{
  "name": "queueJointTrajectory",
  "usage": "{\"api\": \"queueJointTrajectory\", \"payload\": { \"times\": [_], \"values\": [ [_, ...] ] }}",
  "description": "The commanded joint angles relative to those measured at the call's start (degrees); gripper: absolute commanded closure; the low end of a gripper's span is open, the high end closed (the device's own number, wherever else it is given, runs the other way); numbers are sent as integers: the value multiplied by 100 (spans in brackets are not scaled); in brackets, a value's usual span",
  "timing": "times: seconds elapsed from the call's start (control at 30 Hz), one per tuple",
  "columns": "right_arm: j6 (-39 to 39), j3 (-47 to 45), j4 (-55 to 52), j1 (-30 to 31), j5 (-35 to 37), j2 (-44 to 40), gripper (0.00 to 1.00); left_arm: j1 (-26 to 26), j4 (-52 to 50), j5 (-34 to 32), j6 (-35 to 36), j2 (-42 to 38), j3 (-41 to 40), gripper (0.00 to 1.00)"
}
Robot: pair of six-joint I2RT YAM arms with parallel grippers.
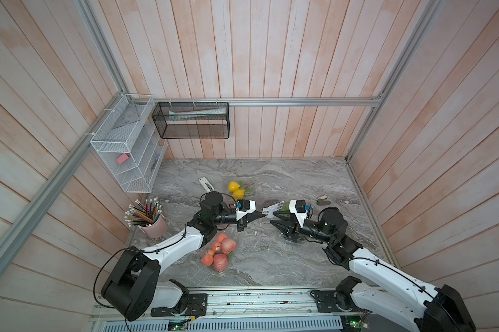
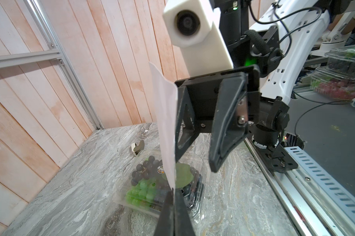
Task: Label fruit boxes
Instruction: Tear off the label from the label sticker.
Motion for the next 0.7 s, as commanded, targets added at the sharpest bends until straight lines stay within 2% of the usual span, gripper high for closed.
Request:
{"api": "queueJointTrajectory", "payload": {
  "times": [0.0,0.67],
  "values": [
    [-10,224,558,43,-162,117,62,-53,-330,-116,332,-97,43,100],
    [258,304,1003,76,-748,560,67,-85,-509,-345,513,-167,27,100]
  ]
}}
